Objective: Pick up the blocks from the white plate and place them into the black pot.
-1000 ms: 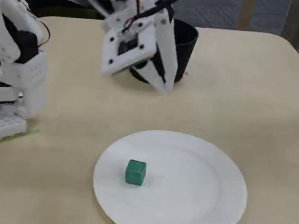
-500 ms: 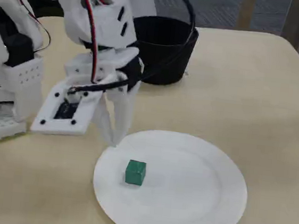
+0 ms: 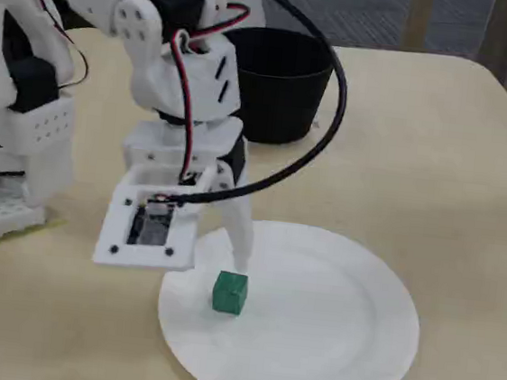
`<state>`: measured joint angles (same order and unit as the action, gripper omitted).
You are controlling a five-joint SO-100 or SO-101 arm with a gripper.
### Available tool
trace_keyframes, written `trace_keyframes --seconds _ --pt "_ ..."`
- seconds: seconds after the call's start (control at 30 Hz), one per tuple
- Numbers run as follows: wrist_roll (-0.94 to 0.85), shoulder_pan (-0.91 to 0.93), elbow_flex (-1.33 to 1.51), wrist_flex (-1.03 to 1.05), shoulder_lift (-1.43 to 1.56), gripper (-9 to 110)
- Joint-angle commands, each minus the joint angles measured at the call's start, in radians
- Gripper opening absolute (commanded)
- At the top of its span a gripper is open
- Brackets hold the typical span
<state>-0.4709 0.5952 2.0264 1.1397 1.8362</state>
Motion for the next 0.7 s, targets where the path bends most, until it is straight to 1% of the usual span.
trace_keyframes --seconds 0.0,0.1,0.33,0.67 --pt "-0.005 0.003 -0.014 0.0 0.002 29" --pt "0.0 0.0 -0.014 -0.003 -0.008 35" --pt "0.02 -0.003 -0.037 -0.003 -0.067 37" --pt "0.031 -0.029 -0.067 -0.021 -0.126 35"
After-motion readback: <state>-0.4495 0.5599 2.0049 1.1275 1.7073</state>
